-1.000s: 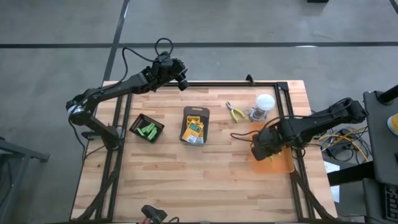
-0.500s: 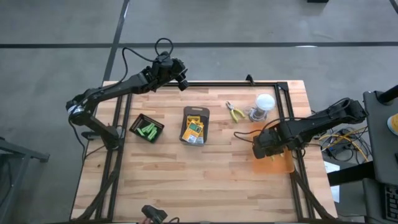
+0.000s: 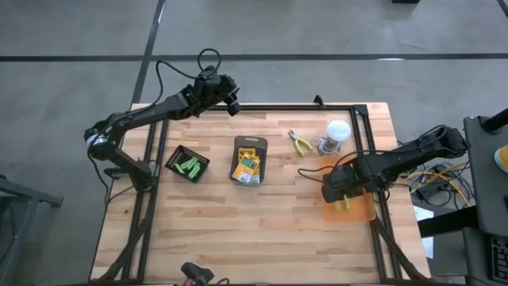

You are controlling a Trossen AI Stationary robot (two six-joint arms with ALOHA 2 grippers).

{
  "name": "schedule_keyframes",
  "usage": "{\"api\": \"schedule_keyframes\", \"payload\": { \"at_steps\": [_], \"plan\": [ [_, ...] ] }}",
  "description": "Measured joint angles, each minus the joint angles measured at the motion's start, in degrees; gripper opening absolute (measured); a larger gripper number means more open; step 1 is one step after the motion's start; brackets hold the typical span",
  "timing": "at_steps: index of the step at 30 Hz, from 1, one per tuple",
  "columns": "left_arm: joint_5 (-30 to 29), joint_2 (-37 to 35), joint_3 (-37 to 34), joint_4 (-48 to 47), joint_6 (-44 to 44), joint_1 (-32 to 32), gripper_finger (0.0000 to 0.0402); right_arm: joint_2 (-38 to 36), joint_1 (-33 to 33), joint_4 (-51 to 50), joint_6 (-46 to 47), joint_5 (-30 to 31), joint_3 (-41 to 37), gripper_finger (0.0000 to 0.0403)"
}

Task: Pick & Place School Supplies
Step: Put the left light green hole puncher into the orange bin, then put the light green hole puncher into the orange bin

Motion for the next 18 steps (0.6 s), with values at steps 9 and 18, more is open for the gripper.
{"api": "schedule_keyframes", "payload": {
  "at_steps": [9,18],
  "plan": [
    [0.01,0.0,0.0,0.0,0.01,0.0,0.0168,-0.02,0.02,1.68,-2.43,6.86,4.78,0.0166],
    [0.0,0.0,0.0,0.0,0.01,0.0,0.0168,-0.06,-0.86,2.04,-3.74,27.36,17.59,0.0158]
  ]
}}
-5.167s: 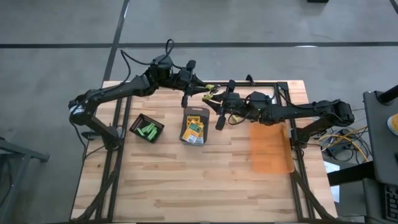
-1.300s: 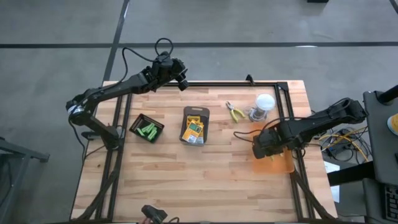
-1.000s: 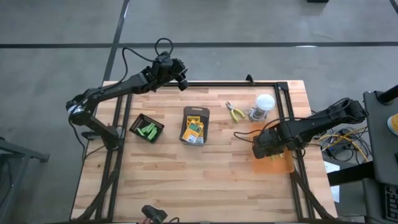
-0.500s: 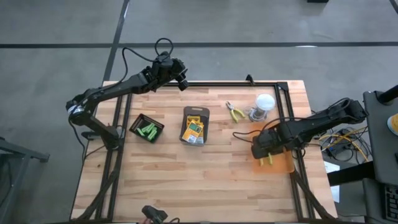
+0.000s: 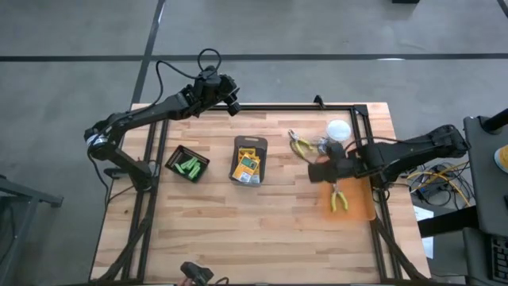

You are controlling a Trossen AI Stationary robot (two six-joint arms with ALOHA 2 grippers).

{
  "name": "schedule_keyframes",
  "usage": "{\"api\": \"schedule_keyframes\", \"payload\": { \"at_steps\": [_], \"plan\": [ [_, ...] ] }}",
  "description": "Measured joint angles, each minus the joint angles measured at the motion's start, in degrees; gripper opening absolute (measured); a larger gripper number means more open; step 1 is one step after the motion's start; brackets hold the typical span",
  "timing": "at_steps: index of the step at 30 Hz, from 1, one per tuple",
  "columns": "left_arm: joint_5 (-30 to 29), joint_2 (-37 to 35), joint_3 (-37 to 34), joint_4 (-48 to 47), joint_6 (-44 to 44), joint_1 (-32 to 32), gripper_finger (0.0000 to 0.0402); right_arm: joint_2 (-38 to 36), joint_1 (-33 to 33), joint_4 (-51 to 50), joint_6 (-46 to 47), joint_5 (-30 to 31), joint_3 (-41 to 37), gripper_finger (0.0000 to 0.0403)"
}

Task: Pick & Place School Supplies
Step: Put the light green hole puncher into the orange bin

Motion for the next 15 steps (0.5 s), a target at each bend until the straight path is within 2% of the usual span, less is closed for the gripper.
{"api": "schedule_keyframes", "payload": {
  "at_steps": [3,5,10,15],
  "plan": [
    [0.03,0.0,0.0,0.0,0.0,0.0,0.0168,0.02,-2.3,-0.02,-1.24,5.2,3.49,0.0154],
    [0.22,0.0,0.0,-0.01,0.0,0.0,0.0168,0.02,-4.75,-0.02,-3.9,5.65,5.14,0.0151],
    [0.23,0.0,0.0,-0.3,-0.06,0.0,0.0168,2.42,-12.72,0.79,-15.1,2.31,8.37,0.0145],
    [0.22,0.0,0.0,-2.07,-1.41,0.0,0.0168,8.07,-20.6,4.02,-28.57,-2.1,12.13,0.0145]
  ]
}}
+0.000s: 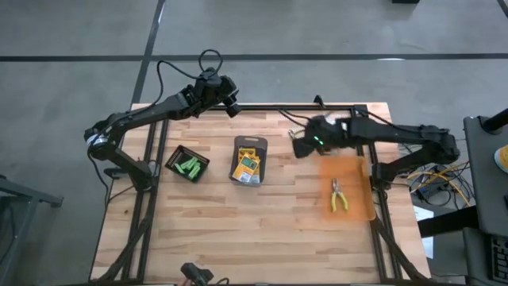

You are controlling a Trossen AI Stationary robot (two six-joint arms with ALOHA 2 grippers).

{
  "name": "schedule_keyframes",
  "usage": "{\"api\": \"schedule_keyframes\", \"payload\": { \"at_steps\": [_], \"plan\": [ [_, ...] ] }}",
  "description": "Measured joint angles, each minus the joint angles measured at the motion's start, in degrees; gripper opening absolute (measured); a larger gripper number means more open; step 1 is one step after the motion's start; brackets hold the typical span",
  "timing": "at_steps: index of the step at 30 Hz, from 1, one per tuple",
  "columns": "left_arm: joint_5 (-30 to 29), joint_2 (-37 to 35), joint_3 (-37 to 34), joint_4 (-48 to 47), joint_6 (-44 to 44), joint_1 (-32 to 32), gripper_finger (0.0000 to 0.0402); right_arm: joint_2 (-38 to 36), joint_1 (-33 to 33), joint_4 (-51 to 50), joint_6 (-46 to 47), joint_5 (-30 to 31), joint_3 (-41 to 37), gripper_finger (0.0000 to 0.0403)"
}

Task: Pick & Place School Supplies
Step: Put the light green hole puncher into the orange bin

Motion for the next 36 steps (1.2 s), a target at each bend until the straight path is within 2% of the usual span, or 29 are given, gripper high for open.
{"api": "schedule_keyframes", "payload": {
  "at_steps": [3,9,23,36],
  "plan": [
    [-0.02,0.0,0.0,-1.5,-0.07,0.0,0.0168,4.62,-3.88,0.08,-5.18,-0.82,2.35,0.0145],
    [-0.04,0.0,0.0,-3.8,-1.18,0.0,0.0168,13.34,-9.62,-0.1,-14.68,-8.99,4.35,0.0139],
    [-0.09,-0.61,0.02,-4.14,-0.79,0.37,0.0168,27.29,-11.76,1.57,-25.08,-8.94,2.8,0.0116],
    [-0.16,-0.61,0.02,-4.09,-0.75,0.52,0.0168,30.52,-14.56,3.83,-28.42,-9.08,2.28,0.0093]
  ]
}}
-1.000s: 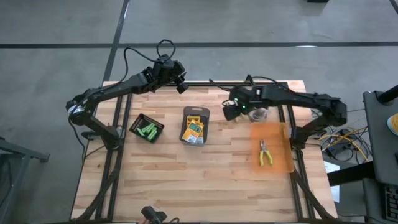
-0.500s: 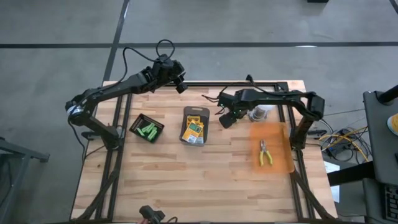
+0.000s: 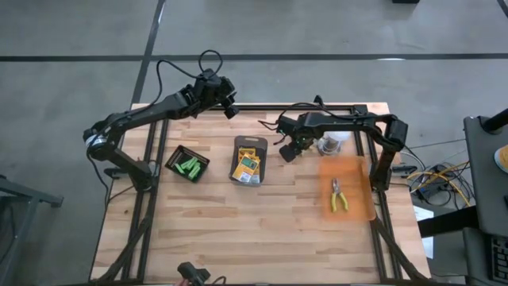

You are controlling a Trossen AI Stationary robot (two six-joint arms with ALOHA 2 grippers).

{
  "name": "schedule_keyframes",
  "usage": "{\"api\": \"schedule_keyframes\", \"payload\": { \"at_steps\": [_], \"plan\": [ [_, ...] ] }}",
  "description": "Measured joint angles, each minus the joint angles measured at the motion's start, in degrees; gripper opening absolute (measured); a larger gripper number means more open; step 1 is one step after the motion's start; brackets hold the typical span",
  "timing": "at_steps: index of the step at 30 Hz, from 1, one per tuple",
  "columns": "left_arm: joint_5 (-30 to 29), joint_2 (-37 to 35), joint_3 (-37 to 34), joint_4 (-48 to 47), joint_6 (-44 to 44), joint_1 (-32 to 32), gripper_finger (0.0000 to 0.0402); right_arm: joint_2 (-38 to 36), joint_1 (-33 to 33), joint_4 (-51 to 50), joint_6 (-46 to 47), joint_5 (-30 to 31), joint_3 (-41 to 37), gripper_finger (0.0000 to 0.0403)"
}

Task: Pick & Place School Supplies
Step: Put the light green hole puncher into the orange bin

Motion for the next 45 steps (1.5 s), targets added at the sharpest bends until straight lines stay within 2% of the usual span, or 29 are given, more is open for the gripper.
{"api": "schedule_keyframes", "payload": {
  "at_steps": [13,21,37,45],
  "plan": [
    [0.02,0.0,0.0,-0.01,0.02,0.02,0.0168,-0.18,-0.81,5.58,-1.23,-1.75,-4.35,0.0056],
    [0.07,0.0,0.0,0.01,0.02,0.02,0.0168,-0.49,-0.76,8.05,-1.07,-1.51,-6.27,0.0055],
    [0.07,0.0,0.0,0.01,-0.09,0.02,0.0168,-0.66,-0.76,2.6,-1.22,-1.51,2.9,0.007],
    [0.07,0.0,0.0,0.0,-0.13,0.02,0.0168,-0.66,-1.25,1.73,-1.32,-1.01,3.49,0.0073]
  ]
}}
